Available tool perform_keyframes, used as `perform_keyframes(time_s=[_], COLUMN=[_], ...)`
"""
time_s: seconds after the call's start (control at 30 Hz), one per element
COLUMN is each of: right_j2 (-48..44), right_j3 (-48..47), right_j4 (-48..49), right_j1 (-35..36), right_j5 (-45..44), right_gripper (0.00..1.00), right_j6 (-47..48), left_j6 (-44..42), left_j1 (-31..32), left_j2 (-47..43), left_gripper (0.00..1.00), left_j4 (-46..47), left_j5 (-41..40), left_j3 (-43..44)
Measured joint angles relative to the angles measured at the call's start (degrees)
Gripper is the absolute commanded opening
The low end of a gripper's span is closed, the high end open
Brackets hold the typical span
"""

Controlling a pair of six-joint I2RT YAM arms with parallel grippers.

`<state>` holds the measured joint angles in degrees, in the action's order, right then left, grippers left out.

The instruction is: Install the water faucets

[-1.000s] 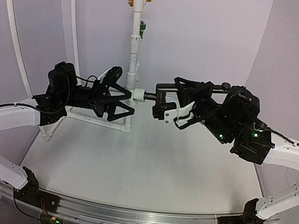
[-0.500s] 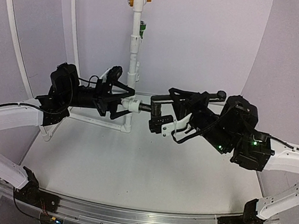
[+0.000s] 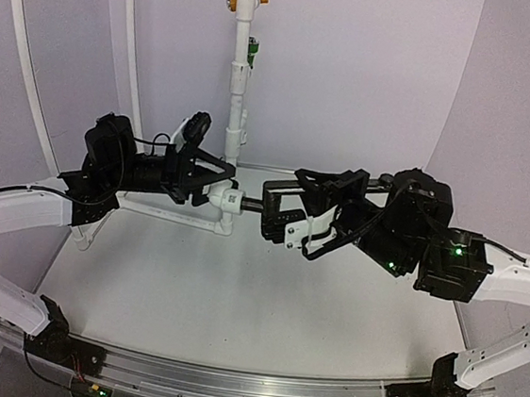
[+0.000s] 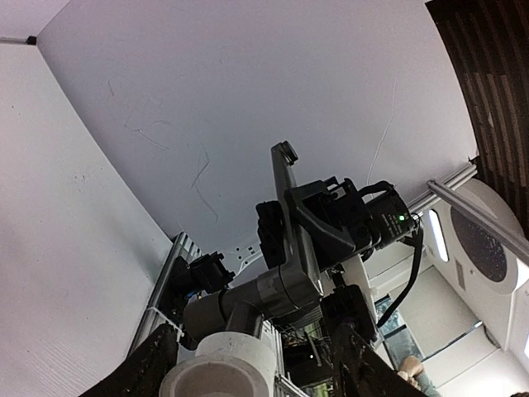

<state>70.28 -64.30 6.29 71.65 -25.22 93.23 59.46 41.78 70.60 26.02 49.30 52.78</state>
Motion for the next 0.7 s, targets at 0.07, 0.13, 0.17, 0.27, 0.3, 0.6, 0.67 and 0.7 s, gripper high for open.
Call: perform_keyframes(time_s=[0.07,0.13,0.17,0.27,0.3,0.6,0.67,0.7], right_j2=[0.0,0.0,0.0,0.0,0.0,0.76,0.76,0.76], right_j3=[-0.12,-0.24,-0.26,-0.28,-0.31,-2.7,-2.7,-2.7], right_j4=[-0.26,-1.12,-1.8,-4.3,-4.92,-7.55,-7.75,-7.79], right_j1=[0.13,0.16,0.14,0.05,0.02,0.03,0.01,0.01], right_j5=[0.03,0.0,-0.11,-0.44,-0.57,-1.79,-2.07,-2.09], right_gripper=[0.0,0.0,0.0,0.0,0.0,0.0,0.0,0.0], right_j6=[-0.78,-1.22,-1.37,-1.76,-1.92,-2.37,-1.91,-1.41], left_j6=[-2.07,-3.88,-4.94,-8.31,-9.54,-16.55,-17.54,-18.03], left_j1=[0.0,0.0,0.0,0.0,0.0,0.02,0.02,0.02], left_j2=[-1.33,-2.72,-3.47,-5.58,-6.19,-7.02,-7.46,-7.75], left_gripper=[0.6,0.6,0.59,0.57,0.57,0.7,0.75,0.76], left_j4=[-0.4,-0.46,-0.52,-1.67,-2.49,-10.59,-12.71,-13.82], left_j5=[0.06,0.19,0.36,0.84,1.12,2.96,2.46,1.99], left_j3=[-0.11,-0.12,-0.12,-0.09,-0.05,0.79,1.18,1.46])
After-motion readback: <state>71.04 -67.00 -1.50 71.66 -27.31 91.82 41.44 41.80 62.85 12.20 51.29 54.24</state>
